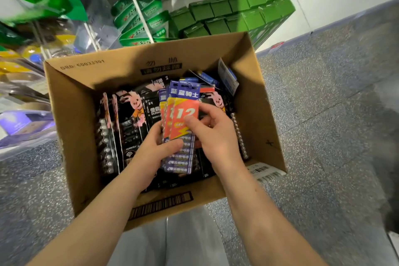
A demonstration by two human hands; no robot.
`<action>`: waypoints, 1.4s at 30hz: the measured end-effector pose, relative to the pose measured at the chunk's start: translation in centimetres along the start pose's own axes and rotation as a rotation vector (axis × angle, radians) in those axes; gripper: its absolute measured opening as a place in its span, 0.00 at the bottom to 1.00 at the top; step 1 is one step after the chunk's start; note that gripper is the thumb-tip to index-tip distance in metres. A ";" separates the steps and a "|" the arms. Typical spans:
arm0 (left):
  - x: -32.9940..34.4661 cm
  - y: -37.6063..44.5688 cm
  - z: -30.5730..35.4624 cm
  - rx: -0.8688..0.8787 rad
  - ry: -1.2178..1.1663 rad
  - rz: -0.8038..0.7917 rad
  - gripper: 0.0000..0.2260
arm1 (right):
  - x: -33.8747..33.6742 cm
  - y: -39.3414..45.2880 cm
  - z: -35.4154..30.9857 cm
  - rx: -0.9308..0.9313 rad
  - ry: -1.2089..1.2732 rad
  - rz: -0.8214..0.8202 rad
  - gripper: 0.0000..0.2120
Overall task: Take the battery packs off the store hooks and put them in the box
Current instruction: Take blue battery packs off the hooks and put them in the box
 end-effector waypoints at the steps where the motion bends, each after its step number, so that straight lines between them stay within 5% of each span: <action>1: -0.2 -0.1 0.1 -0.007 -0.008 -0.007 0.35 | 0.1 -0.1 -0.3 0.024 0.065 -0.047 0.06; 7: -0.9 -0.3 0.3 -0.024 -0.043 0.000 0.43 | 0.3 0.1 -1.6 0.108 0.160 -0.267 0.21; 12: -1.2 -0.5 0.2 -0.052 -0.062 0.040 0.39 | -1.5 4.4 -1.4 0.240 0.046 0.223 0.14; 14: -1.7 -0.6 0.2 -0.057 -0.085 0.080 0.37 | -1.8 6.1 -1.1 0.316 0.004 0.280 0.17; 23: -2.9 -1.3 -0.7 -0.052 -0.094 0.102 0.38 | -1.1 9.0 -0.9 0.458 0.078 0.178 0.12; 30: -3.0 -1.7 -0.3 -0.049 -0.091 0.123 0.37 | -3.5 1.5 -0.4 0.502 0.297 0.013 0.12; 35: -2.8 -1.5 -0.3 -0.028 -0.093 0.135 0.34 | -3.8 -2.4 2.1 0.509 0.303 -0.063 0.05; 39: -3.1 -1.4 -0.5 -0.023 -0.056 0.146 0.43 | -3.9 -2.1 3.0 0.529 0.241 -0.108 0.07; 42: -2.9 -1.6 -0.7 -0.006 -0.067 0.137 0.37 | -3.8 -1.5 2.7 0.520 0.213 -0.130 0.07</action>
Point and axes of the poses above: each hand's wrist, its own y-axis towards the middle knuckle, its own x-axis out of the palm, z = x × y, the point moved 1 cm from there along y, towards the middle knuckle
